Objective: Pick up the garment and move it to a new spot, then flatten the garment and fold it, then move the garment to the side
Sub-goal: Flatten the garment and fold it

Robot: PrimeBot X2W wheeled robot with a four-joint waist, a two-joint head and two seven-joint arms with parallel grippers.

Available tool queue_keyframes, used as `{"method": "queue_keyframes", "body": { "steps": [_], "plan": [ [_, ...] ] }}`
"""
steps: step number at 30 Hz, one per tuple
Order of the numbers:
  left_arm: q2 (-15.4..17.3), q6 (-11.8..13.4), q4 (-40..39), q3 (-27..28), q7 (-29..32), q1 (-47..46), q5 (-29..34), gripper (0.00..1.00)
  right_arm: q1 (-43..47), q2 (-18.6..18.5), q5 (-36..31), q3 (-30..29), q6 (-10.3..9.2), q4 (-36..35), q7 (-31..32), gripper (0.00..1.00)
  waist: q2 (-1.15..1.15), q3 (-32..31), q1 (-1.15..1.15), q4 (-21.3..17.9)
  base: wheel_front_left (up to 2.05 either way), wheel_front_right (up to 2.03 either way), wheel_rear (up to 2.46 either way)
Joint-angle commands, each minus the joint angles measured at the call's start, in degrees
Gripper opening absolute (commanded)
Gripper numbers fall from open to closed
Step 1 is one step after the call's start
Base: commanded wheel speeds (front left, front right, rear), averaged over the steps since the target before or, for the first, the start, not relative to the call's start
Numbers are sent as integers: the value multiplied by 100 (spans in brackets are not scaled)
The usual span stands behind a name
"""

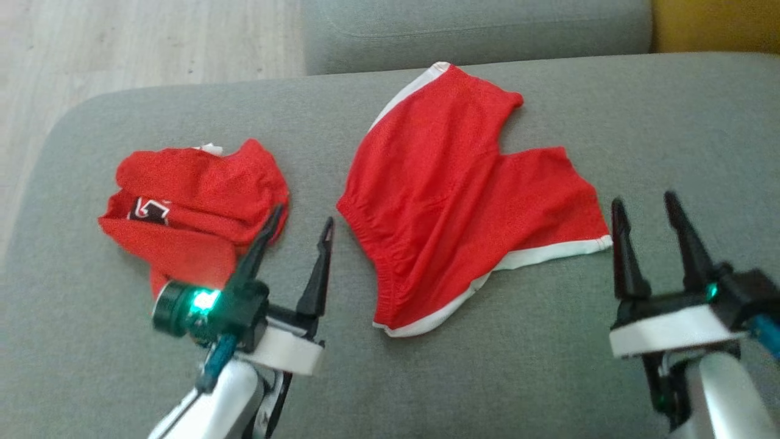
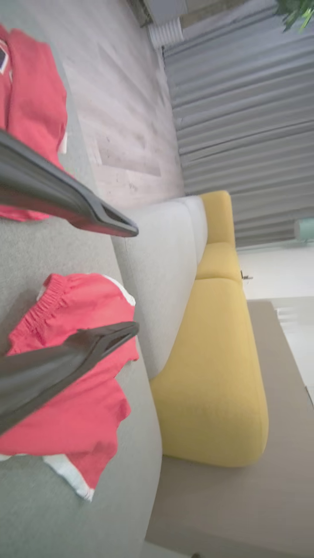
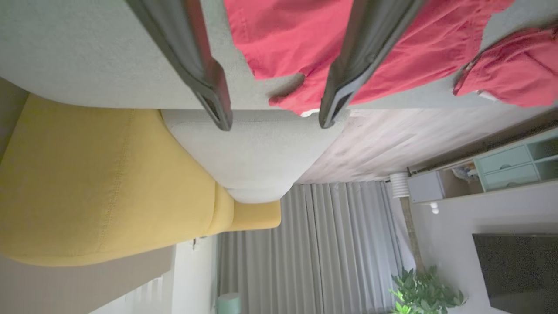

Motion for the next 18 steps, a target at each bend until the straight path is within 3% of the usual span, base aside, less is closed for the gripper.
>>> {"method": "queue_keyframes", "body": {
  "steps": [1,4,8,13,16,18],
  "plan": [
    [61,44,-167,257,-50,-18,79,100,67,0,-37,89,-4,-118,-48,100,0,-27,0,44,0,0,0],
    [-133,95,-370,643,-51,466,299,100,306,149,-125,-37,-4,37,-95,100,0,-34,0,149,0,0,0],
    [-355,-230,-366,888,-51,844,526,100,443,242,-213,-118,-4,139,-142,100,0,15,0,227,0,0,0],
    [-439,-1414,146,498,-52,828,509,100,382,280,-251,-226,-4,178,-164,100,0,111,0,262,0,0,0],
    [-464,-1841,593,263,-38,630,518,100,339,286,-305,-268,-4,219,-167,100,0,197,0,232,0,0,0],
    [-514,-1987,842,169,9,505,477,100,297,288,-344,-319,-4,242,-167,100,0,270,0,181,0,0,0]
  ]
}}
